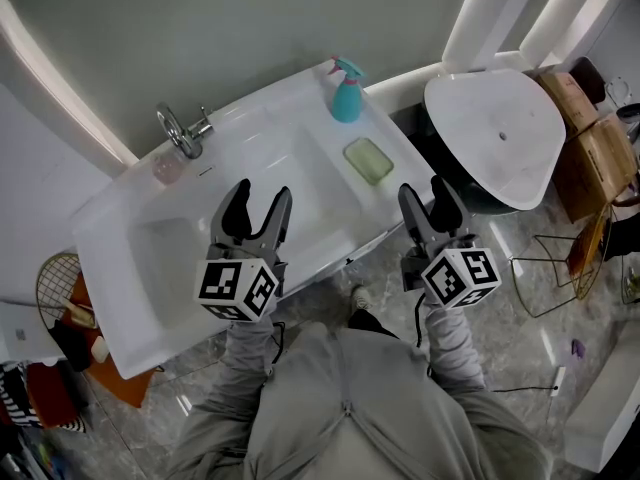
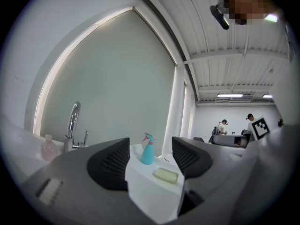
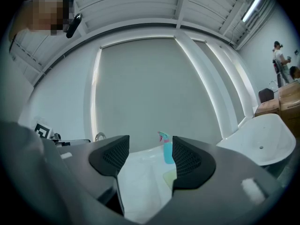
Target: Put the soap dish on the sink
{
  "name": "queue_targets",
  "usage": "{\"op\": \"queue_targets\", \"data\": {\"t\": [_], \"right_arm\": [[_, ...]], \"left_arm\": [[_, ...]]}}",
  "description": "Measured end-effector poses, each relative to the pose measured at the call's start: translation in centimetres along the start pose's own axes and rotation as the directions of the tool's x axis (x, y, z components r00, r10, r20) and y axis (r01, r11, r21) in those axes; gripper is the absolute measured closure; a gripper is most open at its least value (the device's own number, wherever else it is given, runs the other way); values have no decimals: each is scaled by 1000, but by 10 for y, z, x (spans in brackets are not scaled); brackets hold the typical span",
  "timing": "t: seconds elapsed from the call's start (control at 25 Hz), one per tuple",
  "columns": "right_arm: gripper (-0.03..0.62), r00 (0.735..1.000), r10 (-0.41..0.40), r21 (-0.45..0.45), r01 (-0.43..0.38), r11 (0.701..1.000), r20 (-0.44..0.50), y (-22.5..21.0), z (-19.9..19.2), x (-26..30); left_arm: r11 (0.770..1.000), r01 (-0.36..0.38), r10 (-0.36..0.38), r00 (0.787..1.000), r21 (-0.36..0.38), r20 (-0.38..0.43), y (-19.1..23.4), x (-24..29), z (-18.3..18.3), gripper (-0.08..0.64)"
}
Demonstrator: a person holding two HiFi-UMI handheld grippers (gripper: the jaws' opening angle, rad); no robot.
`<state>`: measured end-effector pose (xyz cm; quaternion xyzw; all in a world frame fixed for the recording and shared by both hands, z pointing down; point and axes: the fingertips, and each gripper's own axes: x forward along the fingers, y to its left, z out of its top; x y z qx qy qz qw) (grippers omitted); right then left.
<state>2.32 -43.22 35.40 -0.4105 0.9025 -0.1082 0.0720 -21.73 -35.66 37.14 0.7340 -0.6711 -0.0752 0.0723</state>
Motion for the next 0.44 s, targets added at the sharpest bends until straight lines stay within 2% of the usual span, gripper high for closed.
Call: {"op": "queue_targets", "data": {"t": [0.44], "right_arm": [[316, 1000, 3, -2, -3, 1000, -1, 5, 0, -1]], "left_arm": [[1000, -4, 4, 1000, 1, 6, 2, -6, 2, 252]]}}
